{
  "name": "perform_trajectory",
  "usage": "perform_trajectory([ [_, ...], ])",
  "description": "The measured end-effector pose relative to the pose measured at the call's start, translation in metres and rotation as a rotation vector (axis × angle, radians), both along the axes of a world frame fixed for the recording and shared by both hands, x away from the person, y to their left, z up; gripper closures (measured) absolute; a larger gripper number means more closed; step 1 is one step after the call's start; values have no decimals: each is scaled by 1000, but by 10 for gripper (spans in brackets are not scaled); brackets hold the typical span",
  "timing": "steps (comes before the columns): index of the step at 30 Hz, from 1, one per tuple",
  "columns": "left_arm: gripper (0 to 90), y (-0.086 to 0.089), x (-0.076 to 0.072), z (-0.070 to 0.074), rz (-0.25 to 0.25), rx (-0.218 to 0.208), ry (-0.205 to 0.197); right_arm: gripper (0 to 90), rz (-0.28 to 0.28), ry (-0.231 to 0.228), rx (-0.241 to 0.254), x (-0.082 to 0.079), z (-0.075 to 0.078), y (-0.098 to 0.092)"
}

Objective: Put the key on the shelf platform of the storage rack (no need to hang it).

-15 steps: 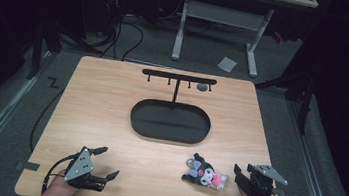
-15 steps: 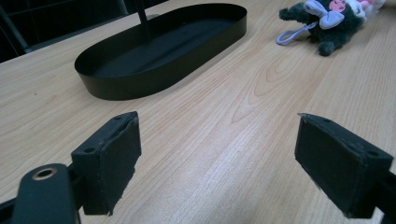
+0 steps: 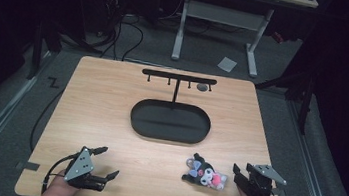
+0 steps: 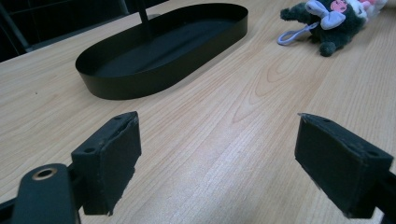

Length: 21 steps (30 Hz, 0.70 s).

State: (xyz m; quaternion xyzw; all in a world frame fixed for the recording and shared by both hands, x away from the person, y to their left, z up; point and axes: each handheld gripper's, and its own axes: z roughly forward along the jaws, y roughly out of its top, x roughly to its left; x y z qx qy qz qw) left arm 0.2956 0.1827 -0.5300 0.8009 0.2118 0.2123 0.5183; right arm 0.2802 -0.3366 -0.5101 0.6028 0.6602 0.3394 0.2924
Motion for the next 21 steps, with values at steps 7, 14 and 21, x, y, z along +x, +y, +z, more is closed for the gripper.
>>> perform_trajectory([
  [7,150,0,0,0,0,0,0,465,-6,-4,1,-1,0,-1],
  [14,150,0,0,0,0,-1,0,465,-9,-3,2,-1,0,-1],
  [21,150,0,-1,0,12,-6,-6,461,-11,-11,12,0,3,-1],
])
